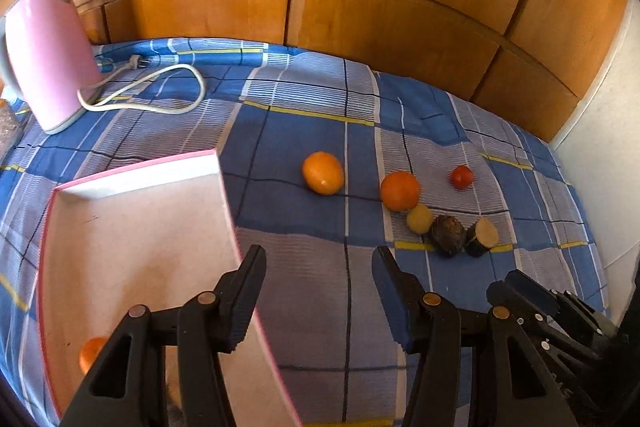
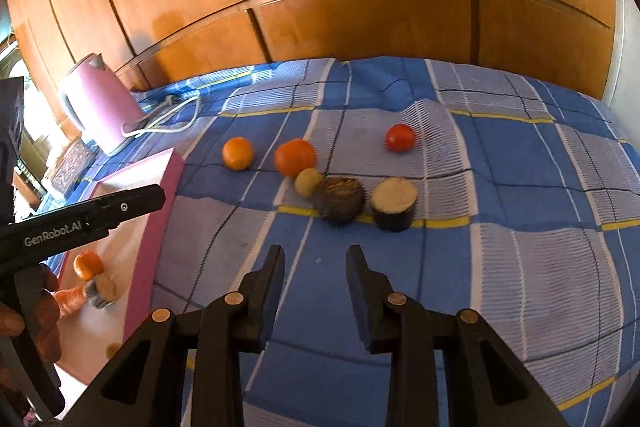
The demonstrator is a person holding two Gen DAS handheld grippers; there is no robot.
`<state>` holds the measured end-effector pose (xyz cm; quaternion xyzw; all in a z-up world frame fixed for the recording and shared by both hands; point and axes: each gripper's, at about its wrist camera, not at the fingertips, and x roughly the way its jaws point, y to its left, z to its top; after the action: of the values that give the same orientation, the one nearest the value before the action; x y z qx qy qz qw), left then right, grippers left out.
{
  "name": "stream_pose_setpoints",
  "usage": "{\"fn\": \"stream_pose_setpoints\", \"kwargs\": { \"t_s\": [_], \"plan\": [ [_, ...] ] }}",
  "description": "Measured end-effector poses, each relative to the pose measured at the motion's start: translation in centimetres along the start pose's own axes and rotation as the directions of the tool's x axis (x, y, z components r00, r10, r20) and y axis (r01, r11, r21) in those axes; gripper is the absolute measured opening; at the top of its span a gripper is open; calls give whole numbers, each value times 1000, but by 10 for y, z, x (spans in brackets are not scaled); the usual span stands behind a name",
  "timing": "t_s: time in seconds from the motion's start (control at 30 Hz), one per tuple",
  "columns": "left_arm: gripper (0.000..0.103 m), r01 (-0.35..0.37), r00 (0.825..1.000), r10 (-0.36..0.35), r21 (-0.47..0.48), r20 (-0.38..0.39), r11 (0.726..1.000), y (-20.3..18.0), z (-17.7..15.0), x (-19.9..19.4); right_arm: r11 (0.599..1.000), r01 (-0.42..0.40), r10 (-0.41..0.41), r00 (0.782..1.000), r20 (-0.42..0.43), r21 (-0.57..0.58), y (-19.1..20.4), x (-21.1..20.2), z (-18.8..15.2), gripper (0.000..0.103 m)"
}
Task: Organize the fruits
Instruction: 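Grasp another orange with the left tool while the right tool grasps the red tomato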
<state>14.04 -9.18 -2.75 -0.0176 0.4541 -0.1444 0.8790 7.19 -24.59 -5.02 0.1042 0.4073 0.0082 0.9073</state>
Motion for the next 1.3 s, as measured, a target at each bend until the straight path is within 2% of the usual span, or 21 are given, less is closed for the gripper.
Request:
{"fn": "stream_pose_setpoints", "kwargs": {
  "t_s": [0.23,0.3,0.43,0.67,0.97,1.07,1.13,1.17,1.3],
  "plan": [
    [56,-1,1000,1,-5,-18,1000,-6,17,26,1000,28,-28,1000,13,11,-15,12,21,32],
    [60,-3,1000,3,-12,-20,1000,-6,23,34,999,36,-36,999,15,18,-20,16,28,32],
    [62,2,1000,-3,-38,-23,999,-3,32,46,998,59,-60,998,17,30,-34,29,44,32],
    [64,-14,1000,13,-30,-21,999,-3,49,68,995,82,-82,997,-1,52,-53,60,72,34],
    [64,-13,998,10,-44,-56,999,0,54,95,991,118,-116,993,-29,60,-64,95,88,35],
    [61,-12,997,9,-51,-74,999,2,53,102,992,117,-115,992,-47,52,-65,105,89,35],
    [41,-26,997,23,-37,-71,999,2,52,104,992,123,-122,992,-44,35,-63,108,88,30],
    [38,-17,997,14,-36,-79,999,2,52,106,991,129,-128,991,-41,27,-63,109,88,30],
    [37,-10,997,7,-44,-79,999,2,51,110,991,130,-130,991,-31,6,-60,110,88,30]
  ]
}}
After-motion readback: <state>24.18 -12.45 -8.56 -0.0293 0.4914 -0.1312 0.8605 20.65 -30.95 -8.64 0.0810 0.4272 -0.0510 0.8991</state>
